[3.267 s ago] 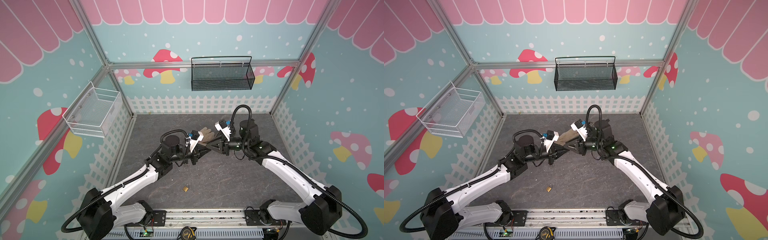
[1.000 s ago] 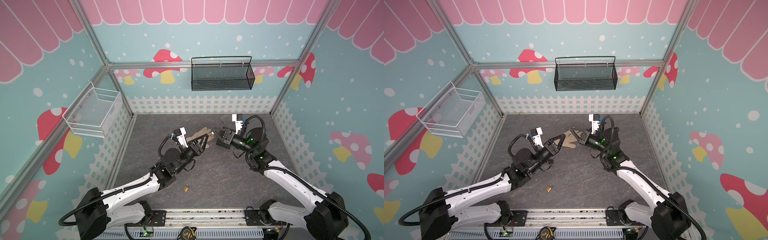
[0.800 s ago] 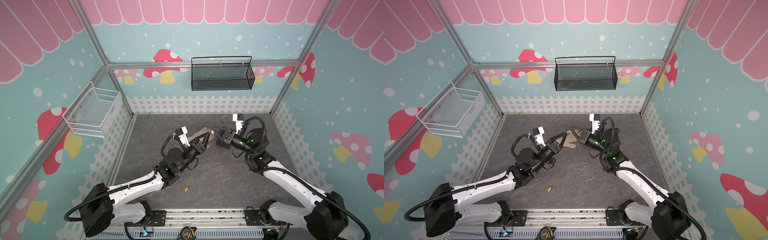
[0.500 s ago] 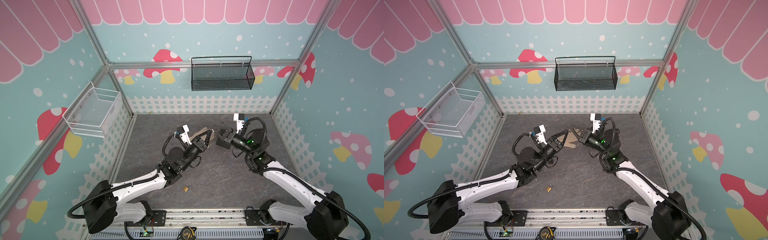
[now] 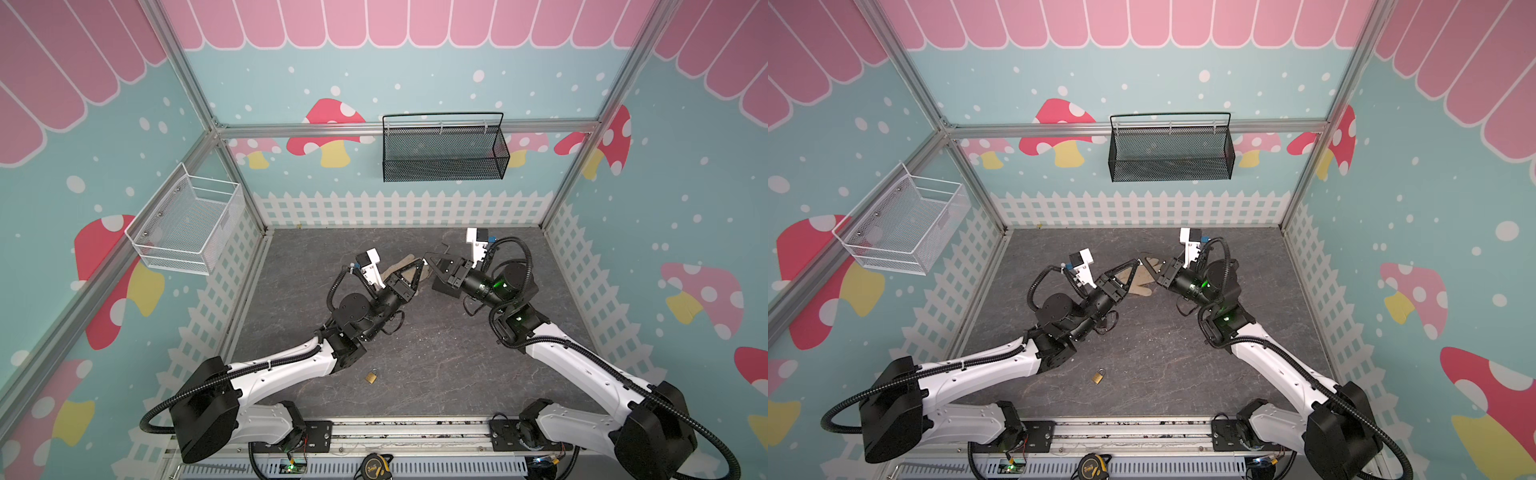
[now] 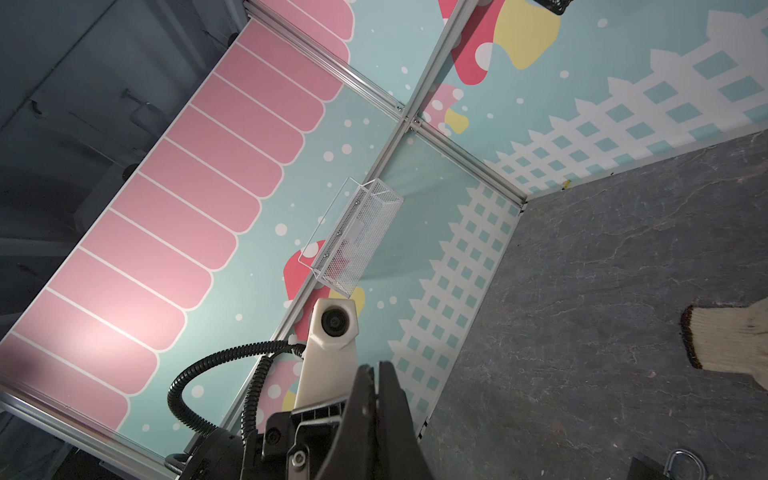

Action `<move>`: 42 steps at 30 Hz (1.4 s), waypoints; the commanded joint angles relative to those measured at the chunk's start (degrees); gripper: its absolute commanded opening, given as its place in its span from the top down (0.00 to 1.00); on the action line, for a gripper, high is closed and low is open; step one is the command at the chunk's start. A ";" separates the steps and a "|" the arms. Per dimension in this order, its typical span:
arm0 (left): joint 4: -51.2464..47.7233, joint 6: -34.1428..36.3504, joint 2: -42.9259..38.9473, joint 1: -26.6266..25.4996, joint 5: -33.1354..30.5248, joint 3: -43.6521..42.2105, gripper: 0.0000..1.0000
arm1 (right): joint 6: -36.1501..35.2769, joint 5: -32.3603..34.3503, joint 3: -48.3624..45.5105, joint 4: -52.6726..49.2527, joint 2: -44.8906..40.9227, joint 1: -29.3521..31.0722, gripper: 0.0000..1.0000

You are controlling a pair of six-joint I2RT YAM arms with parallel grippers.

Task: Unlock with the key

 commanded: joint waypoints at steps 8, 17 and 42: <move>3.71 -0.12 0.03 -0.46 -0.74 0.49 0.99 | 0.41 1.58 -1.19 1.40 -0.24 0.53 1.00; -4.36 5.45 -3.71 1.41 5.04 -0.10 1.00 | -4.10 0.94 -0.80 -0.83 -1.18 0.31 0.78; -74.18 52.03 -2.99 22.64 51.17 27.74 1.00 | -47.24 -37.31 12.64 -30.74 7.34 -7.61 0.47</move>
